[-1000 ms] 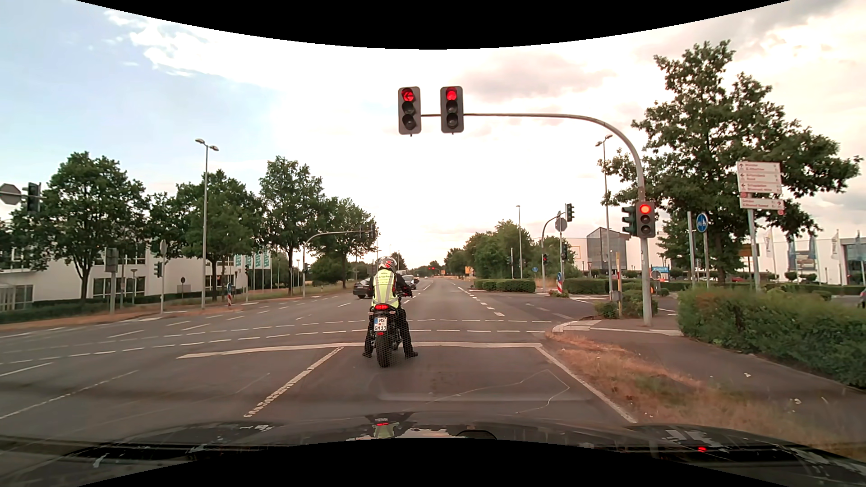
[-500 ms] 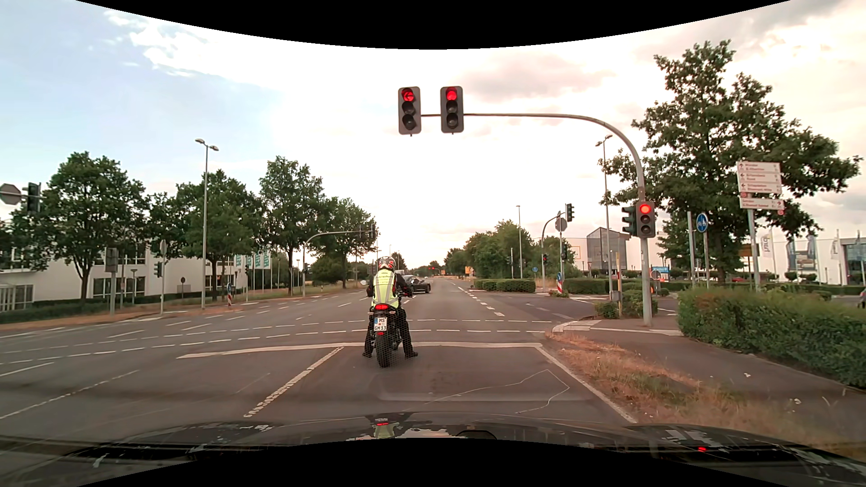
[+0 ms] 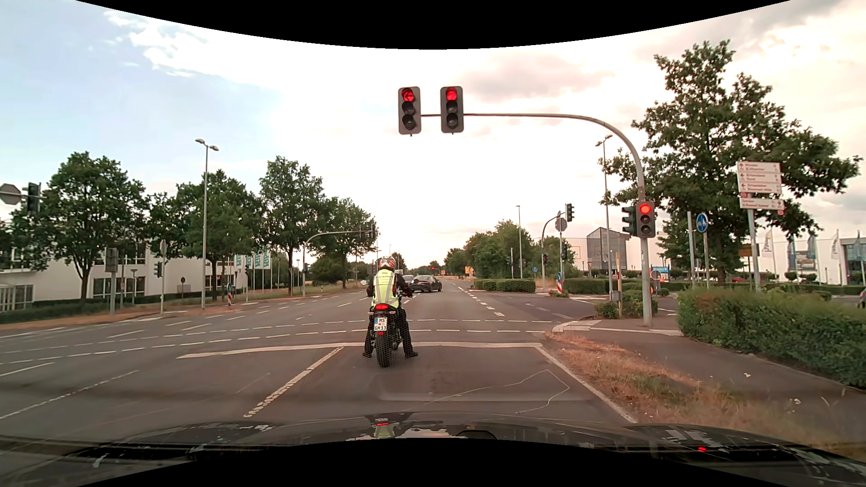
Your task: Follow the waypoints while adhering to traffic rules and regulations
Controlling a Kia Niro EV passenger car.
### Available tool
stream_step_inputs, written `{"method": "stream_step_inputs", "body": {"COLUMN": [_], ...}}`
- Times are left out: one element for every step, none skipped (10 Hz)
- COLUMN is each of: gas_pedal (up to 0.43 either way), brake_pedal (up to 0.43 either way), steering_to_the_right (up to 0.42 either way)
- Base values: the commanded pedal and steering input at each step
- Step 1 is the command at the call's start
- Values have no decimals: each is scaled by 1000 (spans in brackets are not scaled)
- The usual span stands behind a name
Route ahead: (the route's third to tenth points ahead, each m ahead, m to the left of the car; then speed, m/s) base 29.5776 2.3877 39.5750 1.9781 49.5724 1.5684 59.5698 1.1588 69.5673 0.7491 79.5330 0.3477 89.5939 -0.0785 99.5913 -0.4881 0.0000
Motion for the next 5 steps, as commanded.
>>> {"method": "stream_step_inputs", "body": {"gas_pedal": [0, 0, 0, 0, 0], "brake_pedal": [0, 0, 0, 0, 0], "steering_to_the_right": [-2, -2, -2, -2, -1]}}
